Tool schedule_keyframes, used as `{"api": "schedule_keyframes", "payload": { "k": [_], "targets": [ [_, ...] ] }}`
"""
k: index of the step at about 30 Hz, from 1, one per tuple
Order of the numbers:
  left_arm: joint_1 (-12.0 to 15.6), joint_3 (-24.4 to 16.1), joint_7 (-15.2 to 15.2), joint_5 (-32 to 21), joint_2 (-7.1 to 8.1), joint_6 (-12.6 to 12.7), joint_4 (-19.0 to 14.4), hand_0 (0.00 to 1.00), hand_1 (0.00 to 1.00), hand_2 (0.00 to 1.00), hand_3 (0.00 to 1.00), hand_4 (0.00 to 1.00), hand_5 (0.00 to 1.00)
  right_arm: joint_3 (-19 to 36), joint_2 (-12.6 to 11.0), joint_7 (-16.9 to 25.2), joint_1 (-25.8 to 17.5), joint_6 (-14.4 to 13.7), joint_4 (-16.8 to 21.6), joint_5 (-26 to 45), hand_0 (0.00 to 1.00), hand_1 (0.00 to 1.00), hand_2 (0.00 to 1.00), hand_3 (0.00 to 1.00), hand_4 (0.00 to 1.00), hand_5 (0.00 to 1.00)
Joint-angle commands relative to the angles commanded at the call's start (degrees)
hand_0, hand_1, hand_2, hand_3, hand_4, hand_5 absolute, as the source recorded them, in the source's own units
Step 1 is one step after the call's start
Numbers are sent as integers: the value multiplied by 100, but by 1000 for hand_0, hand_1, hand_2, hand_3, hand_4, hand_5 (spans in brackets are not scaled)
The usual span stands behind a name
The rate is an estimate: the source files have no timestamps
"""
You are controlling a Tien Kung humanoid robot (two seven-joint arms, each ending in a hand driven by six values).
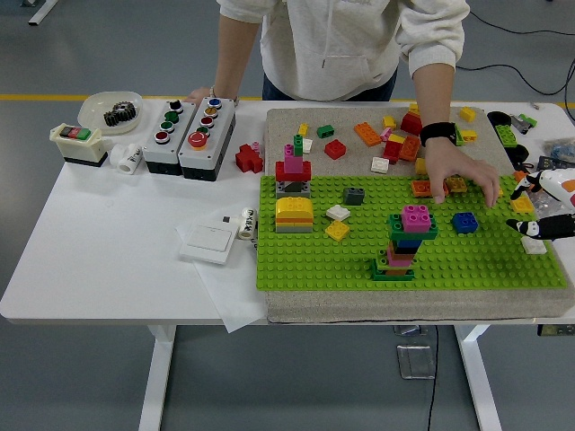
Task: Pick up the brick,pile it on top of brick,press brick,pick up the brick,pile it on top of brick,press brick
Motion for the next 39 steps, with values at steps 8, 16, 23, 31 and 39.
{"api": "schedule_keyframes", "payload": {
  "k": [8, 16, 23, 31, 39],
  "targets": [
    [-1, -14, 7, 19, -5, -34, -1, 451, 550, 594, 624, 658, 798, -583, 119, 192, 291, -361, -370, 230, 689, 701, 747, 681, 796, 444],
    [-1, -19, 0, 16, -8, -49, -5, 450, 550, 596, 625, 658, 797, -1043, 296, 316, 550, -603, -861, 458, 715, 737, 801, 841, 821, 434],
    [-7, -36, 13, 46, -10, -75, -9, 450, 550, 596, 625, 660, 797, -1350, 483, 399, 835, -677, -1259, 731, 708, 734, 798, 846, 824, 428],
    [6, -55, 24, 72, -13, -92, -10, 450, 551, 597, 625, 661, 798, -1539, 677, 386, 1073, -603, -1601, 799, 697, 724, 785, 839, 822, 431],
    [27, -100, 52, 145, -21, -116, -14, 450, 551, 597, 626, 661, 798, -1889, 908, 451, 1345, -633, -1969, 924, 688, 699, 760, 819, 824, 425]
  ]
}}
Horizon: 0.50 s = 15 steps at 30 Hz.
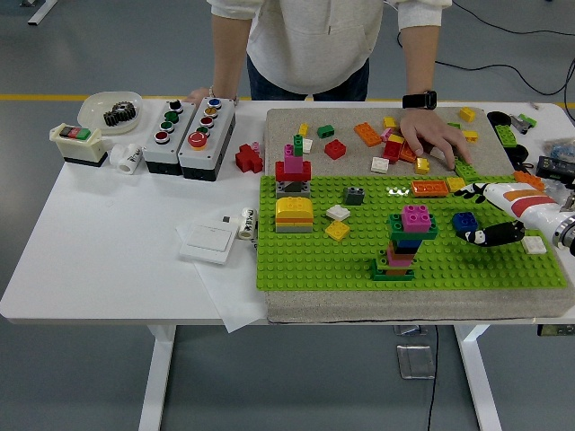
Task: Pick up the brick,pile it on top of brick,press brick,pick up the brick,pile it on top of brick,press brick
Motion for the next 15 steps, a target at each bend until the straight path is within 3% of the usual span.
{"api": "schedule_keyframes", "payload": {
  "k": [15],
  "targets": [
    [-17, -63, 24, 124, 5, -47, -15, 451, 552, 601, 627, 664, 798, -300, 255, 37, 329, -78, -509, 15, 642, 655, 727, 714, 800, 428]
  ]
}}
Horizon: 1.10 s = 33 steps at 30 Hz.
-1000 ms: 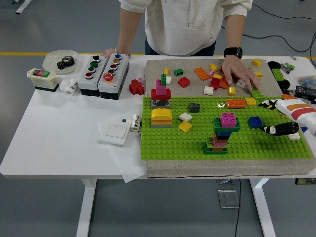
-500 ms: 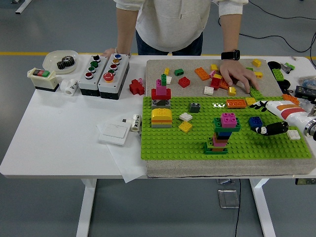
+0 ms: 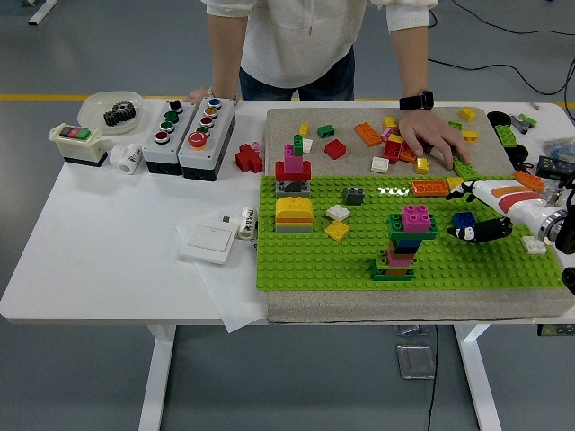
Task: Pick up the brick,pile it on top of brick,press brick,pick up the brick,pile it on top of brick,press brick
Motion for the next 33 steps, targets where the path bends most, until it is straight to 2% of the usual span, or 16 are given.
{"api": "schedule_keyframes", "payload": {
  "k": [22, 33],
  "targets": [
    [-60, 29, -14, -34, -14, -5, -18, 454, 554, 605, 627, 665, 801, 2, -46, 85, 34, -75, -244, -327, 634, 654, 722, 689, 767, 414],
    [-83, 19, -15, -12, -29, -9, -30, 455, 556, 605, 627, 665, 800, -76, -5, 133, 30, -241, -289, -536, 629, 647, 720, 672, 757, 423]
  ]
}}
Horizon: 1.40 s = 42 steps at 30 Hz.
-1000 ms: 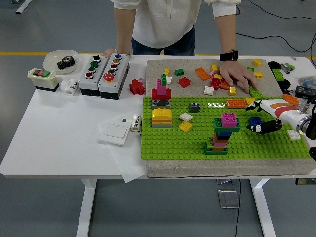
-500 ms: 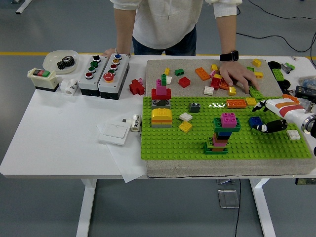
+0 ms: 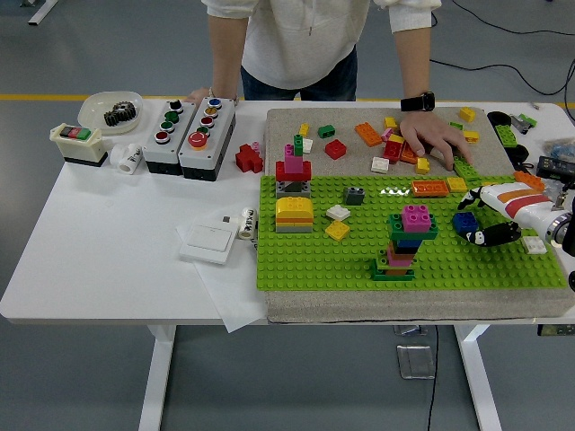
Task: Pick up the brick,pile it on top of brick,press brick,pick up the brick,pile it on top of brick,press brick
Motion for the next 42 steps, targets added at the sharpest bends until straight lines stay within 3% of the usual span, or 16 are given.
{"api": "schedule_keyframes", "payload": {
  "k": [1, 30, 31, 42],
  "targets": [
    [-2, 1, 0, 3, -1, 0, -2, 455, 556, 606, 627, 666, 801, 1, 2, -2, -3, -23, -1, -36, 581, 634, 716, 653, 737, 437],
    [-32, 24, -28, 27, -3, -21, -28, 455, 559, 611, 626, 666, 794, -34, 27, 35, -49, -288, -162, -266, 515, 592, 687, 613, 705, 459],
    [-31, 21, -26, 36, -4, -22, -29, 455, 560, 612, 626, 666, 791, -39, 28, 41, -52, -300, -165, -264, 458, 546, 635, 602, 689, 465],
    [-16, -36, 1, 150, 0, -58, -35, 455, 560, 612, 626, 667, 791, -55, 53, 111, -97, -506, -240, -273, 411, 506, 597, 580, 673, 491]
  ]
}}
